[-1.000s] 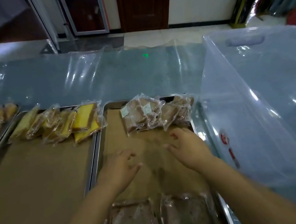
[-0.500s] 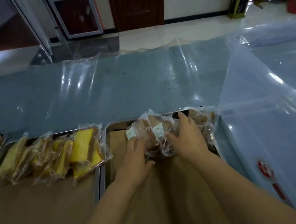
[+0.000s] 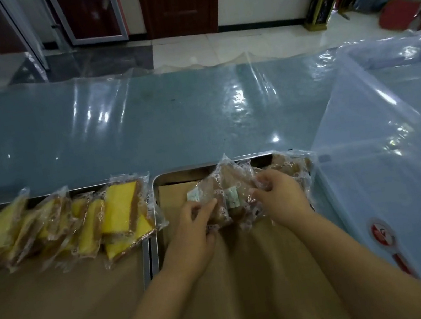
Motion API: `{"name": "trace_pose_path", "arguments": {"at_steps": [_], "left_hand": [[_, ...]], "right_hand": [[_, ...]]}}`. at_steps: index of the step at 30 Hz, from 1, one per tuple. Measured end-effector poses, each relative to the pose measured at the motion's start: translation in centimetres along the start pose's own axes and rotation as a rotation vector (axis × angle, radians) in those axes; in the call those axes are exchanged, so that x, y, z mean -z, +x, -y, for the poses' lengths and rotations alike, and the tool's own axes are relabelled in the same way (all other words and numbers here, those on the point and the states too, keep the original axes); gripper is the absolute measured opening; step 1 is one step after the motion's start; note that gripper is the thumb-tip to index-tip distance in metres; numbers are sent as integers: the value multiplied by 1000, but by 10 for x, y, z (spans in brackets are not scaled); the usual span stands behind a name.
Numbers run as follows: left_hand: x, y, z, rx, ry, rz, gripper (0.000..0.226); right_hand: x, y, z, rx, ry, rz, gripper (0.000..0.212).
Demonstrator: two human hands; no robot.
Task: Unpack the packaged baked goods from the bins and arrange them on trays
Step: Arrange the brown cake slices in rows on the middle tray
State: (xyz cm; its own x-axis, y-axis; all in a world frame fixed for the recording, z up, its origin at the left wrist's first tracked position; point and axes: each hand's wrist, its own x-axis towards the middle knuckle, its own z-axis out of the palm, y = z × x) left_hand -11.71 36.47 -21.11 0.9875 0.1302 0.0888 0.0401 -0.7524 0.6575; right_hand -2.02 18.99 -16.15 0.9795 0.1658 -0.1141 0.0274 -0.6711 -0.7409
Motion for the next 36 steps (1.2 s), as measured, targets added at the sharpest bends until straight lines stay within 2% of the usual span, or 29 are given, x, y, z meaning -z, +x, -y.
{"name": "trace_pose_path", "arguments": {"at_steps": [2,6,12,14,17,19,20,23,25,27,29,33,36], "left_hand": [[7,-15,-3,-22,-59,-35,57],[28,-42,-15,-31,-175,-91,45],[44,-81,-28,215,-555,-194,27],[41,-90,-30,262,-605,-216,23],[28,-101,-34,405,-602,-214,29],[16,-108,-36,509,-537,-193,14],[12,-113,-37,537,-427,-184,9],[3,-125,-41,476,-137,-192,40],[0,-132,-44,399,4,-166,48],[-4,-137,-44,335,177,-149,45],[-9,-138,-47,278,243,-134,45],[-23,-140,-54,148,234,-17,46],[-31,-144,-52,175,260,68,48]], "right_hand": [[5,-10,1,-9,58,-15,27],[16,-38,-2,46,91,-43,19],[47,-84,-19,76,160,-64,18],[58,-99,-26,122,157,-66,23],[69,-117,-39,164,183,-85,34],[72,-126,-48,198,149,-71,36],[72,-130,-53,226,102,-57,34],[75,-140,-70,317,-108,5,31],[77,-145,-84,310,-263,173,35],[80,-150,-97,241,-390,374,30],[79,-152,-103,215,-439,493,27],[65,-151,-99,263,-441,390,45],[48,-151,-97,305,-441,407,53]]}}
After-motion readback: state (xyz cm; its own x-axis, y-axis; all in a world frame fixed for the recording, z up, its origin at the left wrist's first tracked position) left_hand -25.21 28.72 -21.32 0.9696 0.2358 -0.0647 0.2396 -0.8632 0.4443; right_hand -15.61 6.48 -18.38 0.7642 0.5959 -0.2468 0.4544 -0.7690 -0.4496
